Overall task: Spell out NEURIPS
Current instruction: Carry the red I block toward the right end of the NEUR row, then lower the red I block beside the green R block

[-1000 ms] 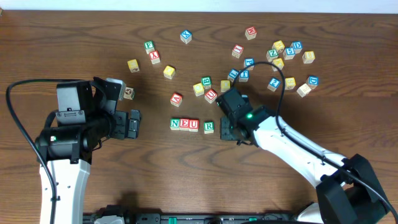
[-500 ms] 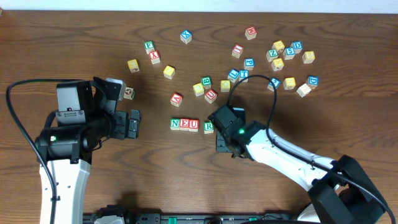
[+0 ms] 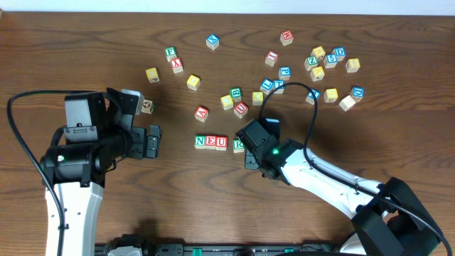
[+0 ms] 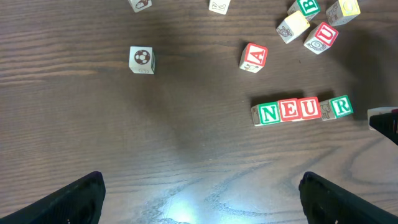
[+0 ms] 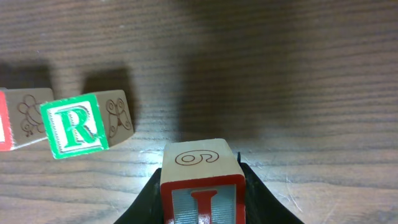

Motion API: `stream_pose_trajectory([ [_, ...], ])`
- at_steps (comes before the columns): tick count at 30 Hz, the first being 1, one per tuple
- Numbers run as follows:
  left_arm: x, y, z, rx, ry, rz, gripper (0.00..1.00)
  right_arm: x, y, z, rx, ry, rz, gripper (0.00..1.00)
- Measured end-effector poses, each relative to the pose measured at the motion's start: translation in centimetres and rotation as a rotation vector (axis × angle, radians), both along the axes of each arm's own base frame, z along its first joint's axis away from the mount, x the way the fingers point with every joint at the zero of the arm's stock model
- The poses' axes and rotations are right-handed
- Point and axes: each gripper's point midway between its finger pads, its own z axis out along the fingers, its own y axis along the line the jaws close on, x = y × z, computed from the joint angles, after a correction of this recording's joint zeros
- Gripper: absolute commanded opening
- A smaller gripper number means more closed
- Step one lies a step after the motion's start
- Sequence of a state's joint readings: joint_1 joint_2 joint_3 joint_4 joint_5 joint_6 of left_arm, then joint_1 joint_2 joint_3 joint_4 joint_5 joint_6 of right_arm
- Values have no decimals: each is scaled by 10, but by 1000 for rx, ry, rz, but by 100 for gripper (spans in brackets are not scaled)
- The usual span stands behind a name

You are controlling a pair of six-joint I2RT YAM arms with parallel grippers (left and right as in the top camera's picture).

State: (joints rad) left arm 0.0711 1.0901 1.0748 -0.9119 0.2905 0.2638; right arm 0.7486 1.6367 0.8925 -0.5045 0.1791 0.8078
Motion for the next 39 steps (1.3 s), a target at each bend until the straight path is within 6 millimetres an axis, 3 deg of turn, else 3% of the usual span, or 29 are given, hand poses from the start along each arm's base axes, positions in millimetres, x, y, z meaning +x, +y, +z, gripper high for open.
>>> stream_pose_trajectory([
  [18,0,0,0,0,0,0,98,10,13,1,52,-35,5,11],
  [39,0,0,0,0,0,0,98,13,27,-12,102,-15,3,6],
])
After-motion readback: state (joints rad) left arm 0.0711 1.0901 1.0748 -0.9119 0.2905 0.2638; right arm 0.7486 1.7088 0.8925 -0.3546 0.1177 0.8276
